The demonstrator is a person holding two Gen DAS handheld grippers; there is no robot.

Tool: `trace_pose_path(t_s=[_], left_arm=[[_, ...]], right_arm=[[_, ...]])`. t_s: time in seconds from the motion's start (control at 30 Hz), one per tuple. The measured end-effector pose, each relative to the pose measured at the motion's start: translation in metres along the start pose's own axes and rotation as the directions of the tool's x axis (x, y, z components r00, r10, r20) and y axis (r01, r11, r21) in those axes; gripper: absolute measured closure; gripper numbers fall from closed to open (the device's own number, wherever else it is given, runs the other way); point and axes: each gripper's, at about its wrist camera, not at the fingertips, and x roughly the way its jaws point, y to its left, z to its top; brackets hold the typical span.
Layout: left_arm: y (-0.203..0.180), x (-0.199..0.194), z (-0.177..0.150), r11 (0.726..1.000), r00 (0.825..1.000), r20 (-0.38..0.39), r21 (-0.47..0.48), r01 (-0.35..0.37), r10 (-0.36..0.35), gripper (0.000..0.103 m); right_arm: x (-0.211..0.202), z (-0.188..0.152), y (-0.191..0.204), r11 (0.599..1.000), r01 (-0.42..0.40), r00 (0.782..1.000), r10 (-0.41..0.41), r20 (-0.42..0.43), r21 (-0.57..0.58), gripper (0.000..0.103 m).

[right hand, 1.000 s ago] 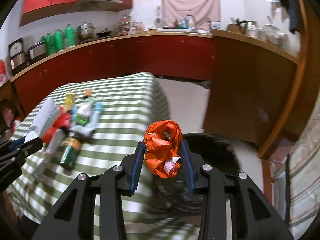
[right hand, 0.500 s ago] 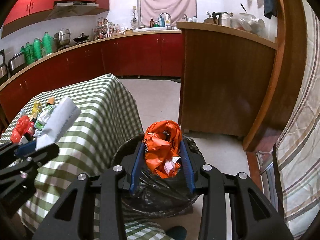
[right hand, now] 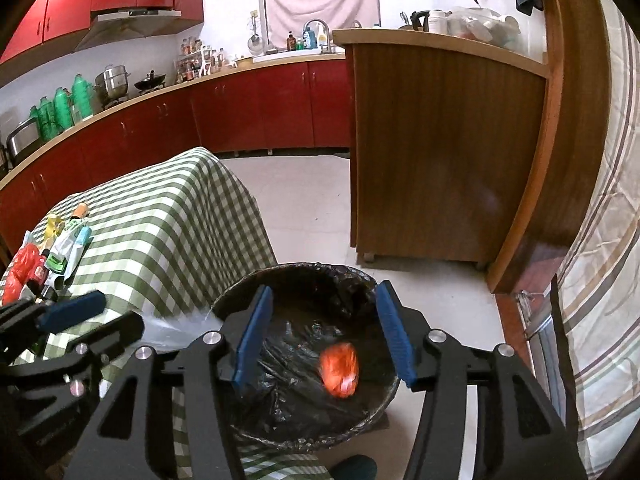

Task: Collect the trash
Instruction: 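Drop orange bag into the black bin with right tool while left tool drops white tube, then grasp green spray can with right tool while left tool grasps twine-tied paper tube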

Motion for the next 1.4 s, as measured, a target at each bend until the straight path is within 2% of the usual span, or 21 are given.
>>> trace_pose_path(t_s=[0.3,0.6,0.7,1.0,1.2,1.4], left_arm=[[0.021,-0.018,-0.005,0.999,1.000,0.007,-0.034,-0.022,0.022,0.053],[0.068,-0.060,-0.027,0.990,0.993,0.012,-0.079,-0.119,0.120,0.053],[0.090,-0.075,-0.038,0.979,0.984,0.015,-0.098,-0.177,0.179,0.053],[0.145,-0.110,-0.066,0.944,0.960,-0.002,-0.179,-0.277,0.282,0.050],[0.179,-0.122,-0.079,0.916,0.944,-0.028,-0.232,-0.327,0.329,0.050],[0.209,-0.128,-0.095,0.888,0.932,-0.062,-0.284,-0.361,0.358,0.050]], right_arm=[[-0.010,0.004,0.005,1.000,-0.020,1.000,0.020,0.011,0.005,0.049],[-0.027,0.006,0.047,0.994,-0.104,0.994,0.105,0.012,-0.027,0.049],[-0.033,0.005,0.066,0.990,-0.134,0.991,0.134,0.010,-0.048,0.049],[-0.043,-0.001,0.132,0.967,-0.225,0.974,0.225,-0.011,-0.119,0.049],[-0.045,-0.010,0.172,0.945,-0.278,0.961,0.275,-0.042,-0.169,0.049],[-0.041,-0.018,0.203,0.930,-0.298,0.954,0.289,-0.075,-0.214,0.049]])
